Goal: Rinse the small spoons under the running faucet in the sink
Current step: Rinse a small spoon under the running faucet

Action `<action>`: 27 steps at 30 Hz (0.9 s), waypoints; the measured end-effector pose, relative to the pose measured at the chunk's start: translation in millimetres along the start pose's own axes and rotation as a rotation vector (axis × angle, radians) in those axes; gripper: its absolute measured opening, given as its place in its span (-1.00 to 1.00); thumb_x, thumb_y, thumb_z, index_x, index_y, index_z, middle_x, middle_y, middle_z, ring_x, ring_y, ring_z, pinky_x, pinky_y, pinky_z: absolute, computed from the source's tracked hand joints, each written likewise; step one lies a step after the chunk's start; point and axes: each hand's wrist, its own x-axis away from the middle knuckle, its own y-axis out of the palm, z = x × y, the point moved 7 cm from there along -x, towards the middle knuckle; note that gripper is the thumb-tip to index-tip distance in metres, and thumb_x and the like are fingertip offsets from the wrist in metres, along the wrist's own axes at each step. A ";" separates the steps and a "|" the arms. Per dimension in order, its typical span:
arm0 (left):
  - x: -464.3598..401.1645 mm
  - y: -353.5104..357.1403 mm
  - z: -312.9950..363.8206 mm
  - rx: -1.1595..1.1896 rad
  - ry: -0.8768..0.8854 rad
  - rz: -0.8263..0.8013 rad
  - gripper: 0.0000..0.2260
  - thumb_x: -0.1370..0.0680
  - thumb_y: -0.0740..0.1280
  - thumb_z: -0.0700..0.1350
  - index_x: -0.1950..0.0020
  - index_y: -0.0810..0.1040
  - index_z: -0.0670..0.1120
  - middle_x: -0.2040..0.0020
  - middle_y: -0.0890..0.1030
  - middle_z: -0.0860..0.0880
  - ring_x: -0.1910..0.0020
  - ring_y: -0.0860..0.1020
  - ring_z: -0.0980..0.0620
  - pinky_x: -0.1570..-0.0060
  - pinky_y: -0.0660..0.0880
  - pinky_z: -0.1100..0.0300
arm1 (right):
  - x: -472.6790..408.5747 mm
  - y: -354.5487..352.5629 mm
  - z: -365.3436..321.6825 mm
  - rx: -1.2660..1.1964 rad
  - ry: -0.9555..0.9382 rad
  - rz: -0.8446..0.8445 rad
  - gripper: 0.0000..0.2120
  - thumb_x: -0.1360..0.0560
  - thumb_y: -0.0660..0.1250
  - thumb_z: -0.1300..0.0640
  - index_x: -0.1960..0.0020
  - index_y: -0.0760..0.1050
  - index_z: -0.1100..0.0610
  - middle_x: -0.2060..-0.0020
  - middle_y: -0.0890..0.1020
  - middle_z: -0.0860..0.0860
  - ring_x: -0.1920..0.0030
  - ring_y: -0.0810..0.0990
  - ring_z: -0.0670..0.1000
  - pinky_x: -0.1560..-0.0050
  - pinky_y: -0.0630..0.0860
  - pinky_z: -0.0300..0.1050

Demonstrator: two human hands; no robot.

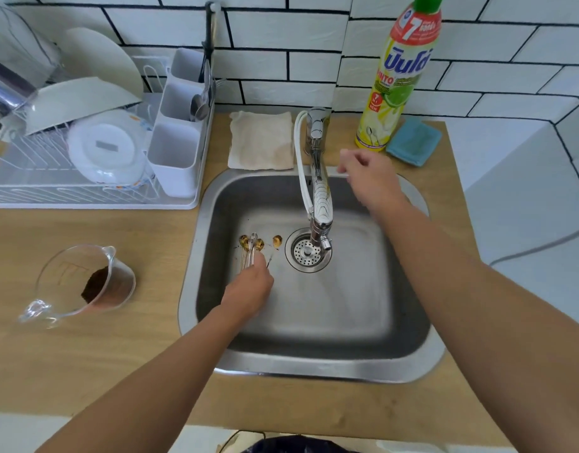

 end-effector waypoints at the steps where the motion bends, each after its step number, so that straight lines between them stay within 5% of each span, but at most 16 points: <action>1: 3.0 2.3 1.0 0.024 0.011 -0.023 -0.92 -0.68 0.04 -0.23 -0.01 0.25 -0.09 0.23 0.52 -0.18 0.33 0.44 -0.18 0.30 0.33 -0.02 | -9.9 4.2 -9.3 -0.019 0.026 -0.020 -0.65 -0.64 0.25 -0.11 0.22 0.59 0.02 0.26 0.63 -0.13 0.22 0.53 -0.12 0.20 0.39 -0.15; 4: 14.2 12.5 0.2 0.090 0.040 -0.119 -0.90 -0.73 0.05 -0.11 -0.16 0.30 -0.11 0.07 0.60 -0.25 0.14 0.58 -0.23 0.11 0.57 -0.11 | -30.2 20.7 -22.6 -0.093 0.176 -0.128 -0.65 -0.65 0.23 -0.12 0.14 0.64 0.05 0.18 0.71 -0.09 0.18 0.51 -0.13 0.18 0.36 -0.15; 8: 24.1 20.1 -7.9 0.161 0.051 -0.132 -0.67 -0.72 0.16 -0.09 -0.49 0.32 -0.08 -0.05 0.64 -0.19 0.02 0.64 -0.14 -0.01 0.63 -0.01 | -36.3 32.1 -31.9 -0.180 0.257 -0.212 -0.71 -0.66 0.28 -0.11 -0.02 0.64 0.08 0.29 0.73 -0.11 0.35 0.40 -0.14 0.37 0.24 -0.23; 13: 26.8 21.9 -11.3 0.188 0.069 -0.104 -0.81 -0.71 0.17 -0.08 -0.26 0.51 -0.05 0.13 0.63 -0.03 0.27 0.64 0.07 0.29 0.59 0.25 | -39.6 37.5 -35.2 -0.188 0.249 -0.191 -0.73 -0.68 0.28 0.07 0.16 0.59 0.11 0.32 0.64 -0.05 0.44 0.42 -0.16 0.46 0.31 -0.32; 27: 28.5 26.0 2.9 0.134 0.097 -0.111 -0.83 -0.70 0.17 -0.01 -0.11 0.53 0.01 0.16 0.66 0.08 0.35 0.68 0.04 0.11 0.66 0.05 | -44.0 37.1 -40.7 -0.379 0.302 -0.158 -0.78 -0.69 0.28 0.08 0.08 0.58 0.13 0.29 0.63 -0.03 0.40 0.49 -0.16 0.36 0.59 -0.28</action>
